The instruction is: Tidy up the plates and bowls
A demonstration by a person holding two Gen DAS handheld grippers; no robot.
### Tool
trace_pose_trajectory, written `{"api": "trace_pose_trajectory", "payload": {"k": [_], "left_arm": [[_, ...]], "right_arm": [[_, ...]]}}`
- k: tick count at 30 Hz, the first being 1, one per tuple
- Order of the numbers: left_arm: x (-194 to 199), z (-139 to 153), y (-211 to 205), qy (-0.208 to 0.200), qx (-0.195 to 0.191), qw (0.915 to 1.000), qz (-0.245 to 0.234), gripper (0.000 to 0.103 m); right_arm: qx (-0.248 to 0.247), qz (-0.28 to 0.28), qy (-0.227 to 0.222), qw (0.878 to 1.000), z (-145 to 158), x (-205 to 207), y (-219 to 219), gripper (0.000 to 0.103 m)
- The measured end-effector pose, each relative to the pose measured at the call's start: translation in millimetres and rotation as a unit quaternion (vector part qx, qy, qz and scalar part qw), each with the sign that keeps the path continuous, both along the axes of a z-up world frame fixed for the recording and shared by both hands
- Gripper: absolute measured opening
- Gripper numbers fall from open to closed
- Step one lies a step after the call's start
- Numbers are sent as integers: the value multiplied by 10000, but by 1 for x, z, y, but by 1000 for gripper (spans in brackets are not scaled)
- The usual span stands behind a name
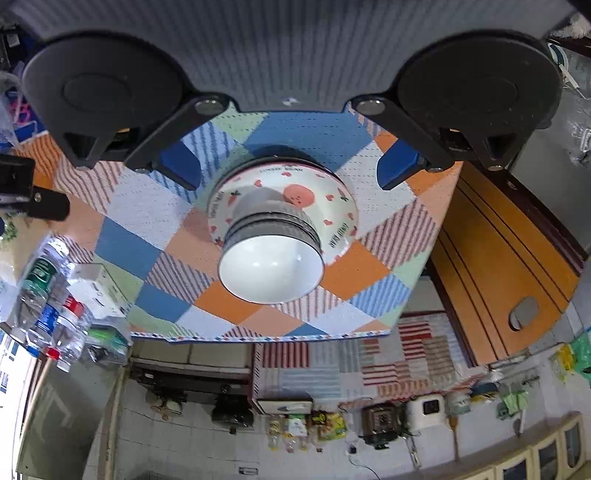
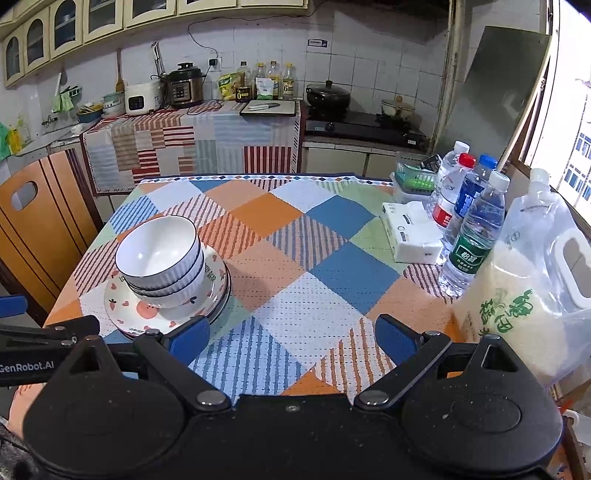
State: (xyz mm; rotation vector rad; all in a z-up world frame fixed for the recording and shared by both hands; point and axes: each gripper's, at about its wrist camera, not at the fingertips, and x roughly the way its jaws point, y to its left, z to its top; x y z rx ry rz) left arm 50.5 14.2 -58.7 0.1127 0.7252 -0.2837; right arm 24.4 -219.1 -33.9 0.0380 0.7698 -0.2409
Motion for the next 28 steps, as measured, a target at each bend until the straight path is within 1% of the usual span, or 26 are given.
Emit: {"api": "trace_pose_trajectory", "payload": {"k": [2, 6, 9, 12, 15, 19, 28], "left_arm": [[0, -1, 0, -28, 18, 10000, 29, 103], [2, -3, 3, 34, -76, 9999, 86, 103], [3, -3, 7, -46, -115, 9994, 313, 103], [5, -5, 10, -48, -70, 9994, 348, 103], [7, -6, 12, 14, -139, 9994, 328, 103], [4, -7, 11, -13, -62, 9995, 295, 103], [-3, -2, 10, -191, -64, 9996, 182, 103]], "right_arm": [[-24, 8, 67, 10000, -1, 1, 1, 98], [39, -4, 95, 9999, -2, 2, -2, 98], [28, -25, 92, 10000, -3, 1, -3, 98], [47, -47, 121, 9999, -6, 0, -4, 98], [28, -67, 151, 9999, -8, 1, -4, 98], [120, -102, 185, 9997, -10, 1, -6, 98], [130, -124, 190, 9997, -12, 5, -8, 98]]}}
